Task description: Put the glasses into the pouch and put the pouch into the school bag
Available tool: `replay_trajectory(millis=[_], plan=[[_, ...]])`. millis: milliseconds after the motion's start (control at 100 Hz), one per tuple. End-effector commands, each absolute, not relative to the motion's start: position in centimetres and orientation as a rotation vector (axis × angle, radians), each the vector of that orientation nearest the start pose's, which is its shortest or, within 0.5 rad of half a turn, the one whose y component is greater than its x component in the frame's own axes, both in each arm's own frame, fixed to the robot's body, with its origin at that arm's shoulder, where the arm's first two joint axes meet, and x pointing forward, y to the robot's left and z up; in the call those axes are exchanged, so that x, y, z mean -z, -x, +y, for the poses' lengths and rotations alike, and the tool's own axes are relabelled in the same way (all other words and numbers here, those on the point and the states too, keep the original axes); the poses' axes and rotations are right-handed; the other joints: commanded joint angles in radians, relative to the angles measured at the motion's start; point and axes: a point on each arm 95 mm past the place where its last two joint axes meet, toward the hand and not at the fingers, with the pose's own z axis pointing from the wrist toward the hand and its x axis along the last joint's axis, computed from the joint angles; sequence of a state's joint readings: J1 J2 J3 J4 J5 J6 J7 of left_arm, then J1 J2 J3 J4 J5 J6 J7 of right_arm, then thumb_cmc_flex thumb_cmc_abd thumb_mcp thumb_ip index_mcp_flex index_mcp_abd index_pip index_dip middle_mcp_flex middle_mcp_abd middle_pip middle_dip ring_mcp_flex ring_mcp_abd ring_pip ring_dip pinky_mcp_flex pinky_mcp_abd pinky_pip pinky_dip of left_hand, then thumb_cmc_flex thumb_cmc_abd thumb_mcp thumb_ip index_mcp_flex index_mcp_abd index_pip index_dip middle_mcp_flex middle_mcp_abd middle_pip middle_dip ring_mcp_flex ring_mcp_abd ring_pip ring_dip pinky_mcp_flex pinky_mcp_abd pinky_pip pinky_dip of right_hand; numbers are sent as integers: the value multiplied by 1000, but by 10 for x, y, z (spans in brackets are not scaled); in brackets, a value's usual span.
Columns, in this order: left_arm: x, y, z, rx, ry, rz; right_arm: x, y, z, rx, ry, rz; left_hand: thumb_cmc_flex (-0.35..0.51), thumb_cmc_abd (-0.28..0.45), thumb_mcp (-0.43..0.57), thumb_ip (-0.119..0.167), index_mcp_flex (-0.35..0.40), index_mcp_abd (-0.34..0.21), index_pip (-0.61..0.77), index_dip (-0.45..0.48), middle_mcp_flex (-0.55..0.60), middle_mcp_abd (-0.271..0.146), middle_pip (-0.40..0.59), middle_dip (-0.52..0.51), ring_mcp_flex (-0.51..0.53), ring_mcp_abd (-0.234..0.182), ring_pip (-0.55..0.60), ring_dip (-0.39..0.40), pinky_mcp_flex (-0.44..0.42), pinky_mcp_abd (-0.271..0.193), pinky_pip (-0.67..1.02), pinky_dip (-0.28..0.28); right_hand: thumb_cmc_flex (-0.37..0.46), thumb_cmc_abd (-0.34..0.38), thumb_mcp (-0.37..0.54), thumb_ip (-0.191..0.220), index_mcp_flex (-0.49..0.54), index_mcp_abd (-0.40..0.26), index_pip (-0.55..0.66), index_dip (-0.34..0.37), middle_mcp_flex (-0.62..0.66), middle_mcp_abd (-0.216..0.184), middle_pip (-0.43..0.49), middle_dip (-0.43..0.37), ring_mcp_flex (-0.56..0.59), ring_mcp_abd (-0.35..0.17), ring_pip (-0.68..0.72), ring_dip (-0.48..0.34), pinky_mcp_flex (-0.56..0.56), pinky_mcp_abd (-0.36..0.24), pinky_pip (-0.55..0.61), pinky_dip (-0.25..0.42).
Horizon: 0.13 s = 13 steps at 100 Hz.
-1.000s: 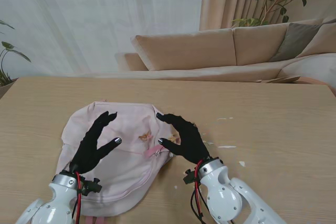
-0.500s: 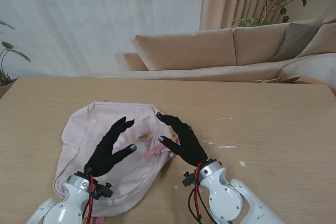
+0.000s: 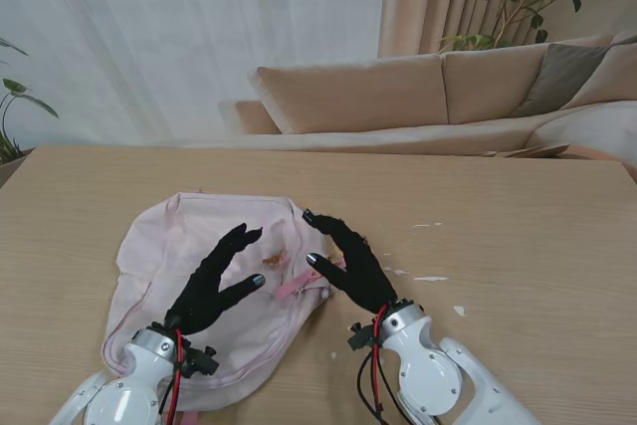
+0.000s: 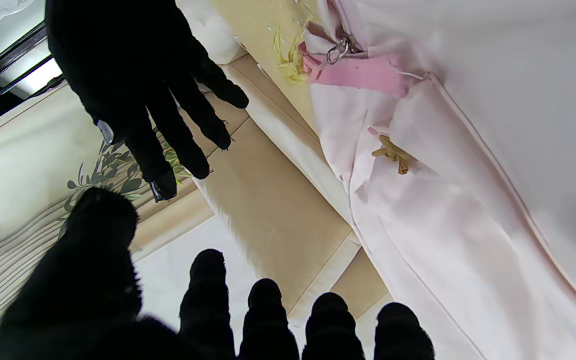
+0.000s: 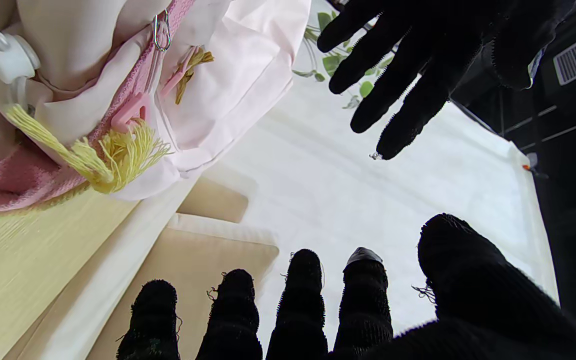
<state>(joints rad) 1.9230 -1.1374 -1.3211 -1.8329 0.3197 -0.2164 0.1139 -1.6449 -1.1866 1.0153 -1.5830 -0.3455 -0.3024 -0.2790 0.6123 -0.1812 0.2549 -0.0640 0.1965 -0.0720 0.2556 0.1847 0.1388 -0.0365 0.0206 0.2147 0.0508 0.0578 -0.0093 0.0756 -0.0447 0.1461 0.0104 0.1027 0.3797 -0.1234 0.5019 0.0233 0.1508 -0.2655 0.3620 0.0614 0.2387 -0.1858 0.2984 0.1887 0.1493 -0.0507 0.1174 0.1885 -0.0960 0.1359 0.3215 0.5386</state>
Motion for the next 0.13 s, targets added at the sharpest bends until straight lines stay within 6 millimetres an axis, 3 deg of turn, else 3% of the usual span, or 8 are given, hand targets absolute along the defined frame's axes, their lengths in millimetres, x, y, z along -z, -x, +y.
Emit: replay_trajectory(millis=[0,120], plan=[[327,-300,-17,2138,1826,989,352,-337,97,2429,1801,-1095,-19,40,13,9,-39,-41,-16,-8,-22,-37,-24,-16,-27,-41,-16,-18,1,-43,-27,-25,-36,0,-3,-11,-33,-21,9,-17,-40,-29,-19,-9,-17,-47,-23,-10,-3,-36,-22,19],[328,-300,-15,2139,1835,978,353,-338,99,2421,1812,-1097,-18,39,16,9,-38,-40,-13,-7,-22,-36,-23,-13,-27,-42,-15,-18,1,-43,-26,-27,-33,-2,-8,-11,-28,-21,14,-17,-36,-28,-21,-9,-15,-46,-23,-8,-4,-36,-19,26]])
